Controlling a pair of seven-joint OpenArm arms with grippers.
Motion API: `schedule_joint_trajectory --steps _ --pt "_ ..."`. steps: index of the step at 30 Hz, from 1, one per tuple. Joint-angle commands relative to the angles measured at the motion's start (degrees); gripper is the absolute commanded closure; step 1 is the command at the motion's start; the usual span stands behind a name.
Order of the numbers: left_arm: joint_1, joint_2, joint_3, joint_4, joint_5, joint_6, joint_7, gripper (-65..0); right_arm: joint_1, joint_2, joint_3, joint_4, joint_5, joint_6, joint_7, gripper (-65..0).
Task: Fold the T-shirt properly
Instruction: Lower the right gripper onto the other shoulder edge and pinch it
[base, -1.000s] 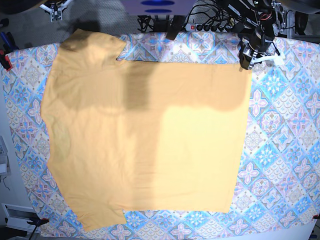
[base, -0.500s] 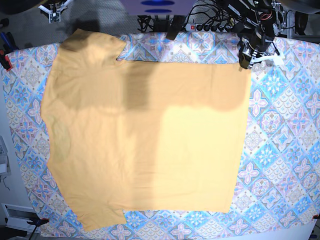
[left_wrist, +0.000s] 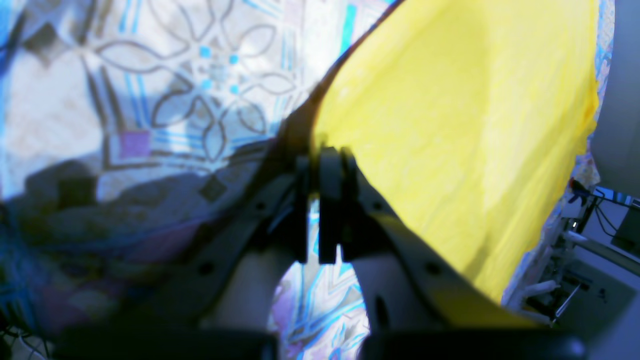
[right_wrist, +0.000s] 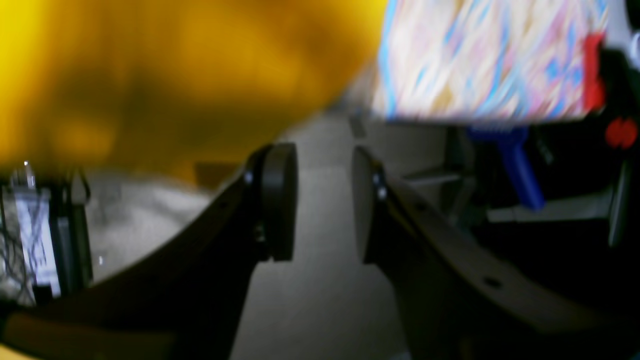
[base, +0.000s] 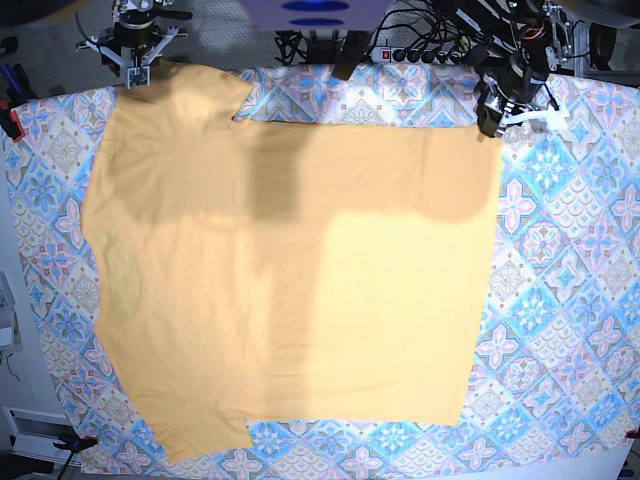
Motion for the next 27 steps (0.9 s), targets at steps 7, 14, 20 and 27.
schedule_joint_trajectory --steps 7,14,20,27 --pt "0.5 -0.1 -0.1 0.5 0.4 0.2 1.1 0.0 2.6 2.5 0.3 -1.5 0.0 -0.5 0.4 -18.5" --pt "0.4 -0.1 -0.1 0.5 0.4 0.2 1.1 0.0 2.8 2.6 0.2 0.1 -0.1 -0.5 0.4 -18.5" --pt "0.3 -0.1 -0.1 0.5 0.5 0.2 1.1 0.0 -0.2 2.6 0.6 6.8 0.0 -0.5 0.4 -18.5" --pt "0.2 -0.1 0.0 0.5 0.5 0.2 1.1 0.0 -1.0 2.6 0.6 9.6 0.0 -0.5 0.4 -18.5"
